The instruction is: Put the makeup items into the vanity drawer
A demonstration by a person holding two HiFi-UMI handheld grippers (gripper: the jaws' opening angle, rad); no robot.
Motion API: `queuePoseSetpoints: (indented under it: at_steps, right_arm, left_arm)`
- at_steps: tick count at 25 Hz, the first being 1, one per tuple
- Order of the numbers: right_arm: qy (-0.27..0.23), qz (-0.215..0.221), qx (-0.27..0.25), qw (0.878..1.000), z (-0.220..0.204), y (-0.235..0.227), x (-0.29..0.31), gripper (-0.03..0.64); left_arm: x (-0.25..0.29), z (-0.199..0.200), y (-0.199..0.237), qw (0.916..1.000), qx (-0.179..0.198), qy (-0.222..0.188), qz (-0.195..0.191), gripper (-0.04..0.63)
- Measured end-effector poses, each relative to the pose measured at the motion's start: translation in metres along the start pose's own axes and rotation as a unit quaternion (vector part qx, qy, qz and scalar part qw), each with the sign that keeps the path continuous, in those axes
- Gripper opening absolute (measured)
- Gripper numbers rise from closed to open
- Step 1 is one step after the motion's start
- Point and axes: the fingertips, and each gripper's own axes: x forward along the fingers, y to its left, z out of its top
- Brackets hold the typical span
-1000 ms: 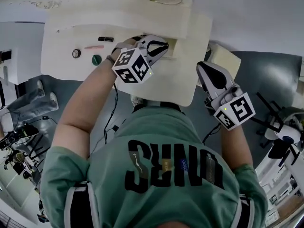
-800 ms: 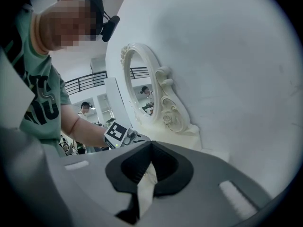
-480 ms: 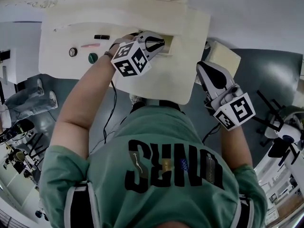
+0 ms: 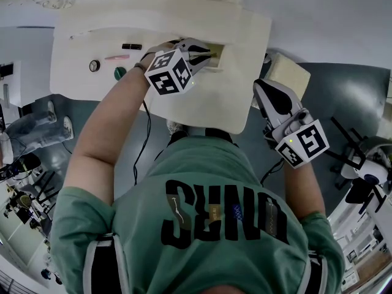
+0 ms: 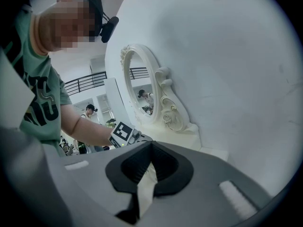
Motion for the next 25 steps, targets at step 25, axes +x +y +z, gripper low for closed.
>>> queuePoseSetpoints:
  at_steps: [25]
  right_arm:
    - [-0.014,0.094,-0.068,0.993,0.065,0.097,0.063,0.009]
  left_arm:
    - [-0.234,0.039,-0.02,0.9383,-0.171,-0.246,0.172,0.022]
